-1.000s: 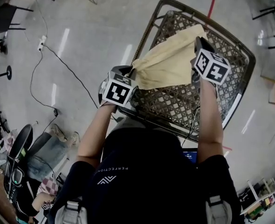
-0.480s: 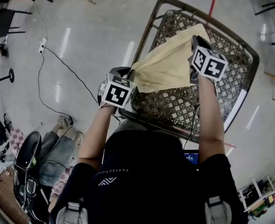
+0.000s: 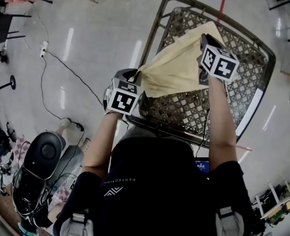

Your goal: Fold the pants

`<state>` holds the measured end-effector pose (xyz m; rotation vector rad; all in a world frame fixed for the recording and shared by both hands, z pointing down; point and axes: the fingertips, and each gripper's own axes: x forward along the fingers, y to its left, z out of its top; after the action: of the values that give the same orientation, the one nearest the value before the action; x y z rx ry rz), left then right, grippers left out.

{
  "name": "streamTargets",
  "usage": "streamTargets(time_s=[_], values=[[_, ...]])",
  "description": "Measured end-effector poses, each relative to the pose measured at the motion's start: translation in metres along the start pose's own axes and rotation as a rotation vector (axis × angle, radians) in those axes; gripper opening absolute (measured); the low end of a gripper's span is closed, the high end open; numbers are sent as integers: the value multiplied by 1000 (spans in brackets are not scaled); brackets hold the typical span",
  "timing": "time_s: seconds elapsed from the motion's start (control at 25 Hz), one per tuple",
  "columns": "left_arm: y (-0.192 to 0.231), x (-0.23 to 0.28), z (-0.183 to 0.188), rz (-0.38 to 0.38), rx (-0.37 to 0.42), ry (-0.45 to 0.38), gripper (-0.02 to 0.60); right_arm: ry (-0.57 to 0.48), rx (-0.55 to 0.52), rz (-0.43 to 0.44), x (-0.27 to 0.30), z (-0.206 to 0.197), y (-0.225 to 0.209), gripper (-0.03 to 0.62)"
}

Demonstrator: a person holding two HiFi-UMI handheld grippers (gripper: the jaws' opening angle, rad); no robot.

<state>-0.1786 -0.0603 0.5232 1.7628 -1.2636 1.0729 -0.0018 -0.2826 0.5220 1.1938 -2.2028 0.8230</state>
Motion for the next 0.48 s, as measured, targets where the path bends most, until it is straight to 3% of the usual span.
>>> streamTargets(time_s=[0.48], values=[[13,-14,8,59,-27,-81,54,-101,12,-36,-18,21,-1,60]])
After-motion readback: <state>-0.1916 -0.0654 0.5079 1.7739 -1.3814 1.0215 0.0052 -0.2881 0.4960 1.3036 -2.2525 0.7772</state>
